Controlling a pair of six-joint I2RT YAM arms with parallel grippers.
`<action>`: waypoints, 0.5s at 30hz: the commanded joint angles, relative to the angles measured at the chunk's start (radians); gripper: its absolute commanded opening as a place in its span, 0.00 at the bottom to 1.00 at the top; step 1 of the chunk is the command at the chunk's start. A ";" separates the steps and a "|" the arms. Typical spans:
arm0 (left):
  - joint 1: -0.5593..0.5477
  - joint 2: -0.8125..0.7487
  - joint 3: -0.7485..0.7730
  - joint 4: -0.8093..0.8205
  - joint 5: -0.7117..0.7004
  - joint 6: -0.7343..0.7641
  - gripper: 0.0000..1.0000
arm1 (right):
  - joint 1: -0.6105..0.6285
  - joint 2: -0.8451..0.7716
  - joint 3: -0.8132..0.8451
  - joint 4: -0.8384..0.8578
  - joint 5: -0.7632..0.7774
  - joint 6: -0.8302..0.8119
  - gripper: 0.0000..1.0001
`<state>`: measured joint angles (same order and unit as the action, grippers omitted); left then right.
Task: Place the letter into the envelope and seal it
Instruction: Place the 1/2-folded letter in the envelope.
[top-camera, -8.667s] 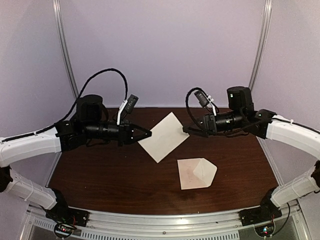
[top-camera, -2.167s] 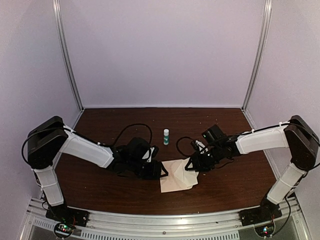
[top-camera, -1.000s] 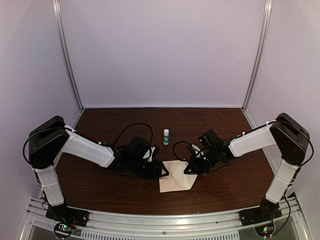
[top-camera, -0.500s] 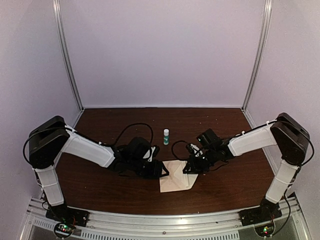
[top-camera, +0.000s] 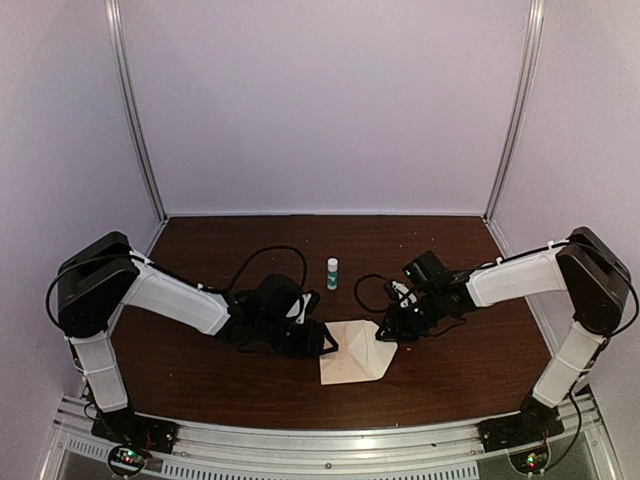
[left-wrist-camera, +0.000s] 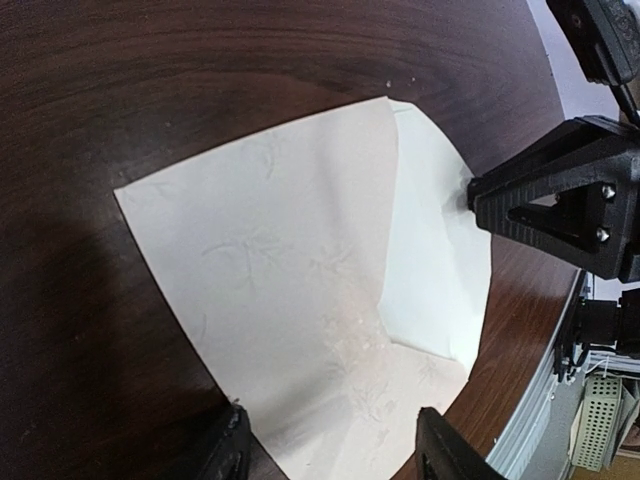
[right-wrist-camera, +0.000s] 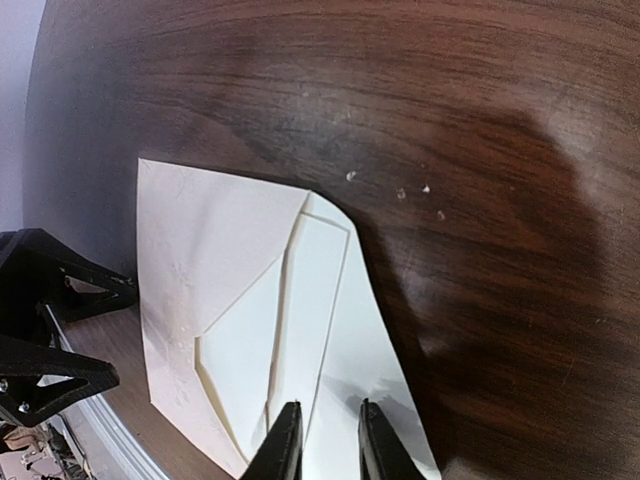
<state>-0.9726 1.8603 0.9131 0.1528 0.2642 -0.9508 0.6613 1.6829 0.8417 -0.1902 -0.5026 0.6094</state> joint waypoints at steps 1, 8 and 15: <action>-0.001 0.010 0.004 -0.065 -0.026 0.017 0.57 | -0.002 0.019 -0.019 0.050 -0.023 0.019 0.19; 0.002 0.014 0.004 -0.065 -0.022 0.019 0.57 | -0.002 0.063 -0.025 0.111 -0.069 0.041 0.11; 0.007 0.017 0.001 -0.063 -0.020 0.020 0.54 | -0.002 0.082 -0.030 0.148 -0.094 0.055 0.06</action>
<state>-0.9722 1.8603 0.9131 0.1501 0.2642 -0.9482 0.6613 1.7454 0.8307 -0.0891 -0.5713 0.6468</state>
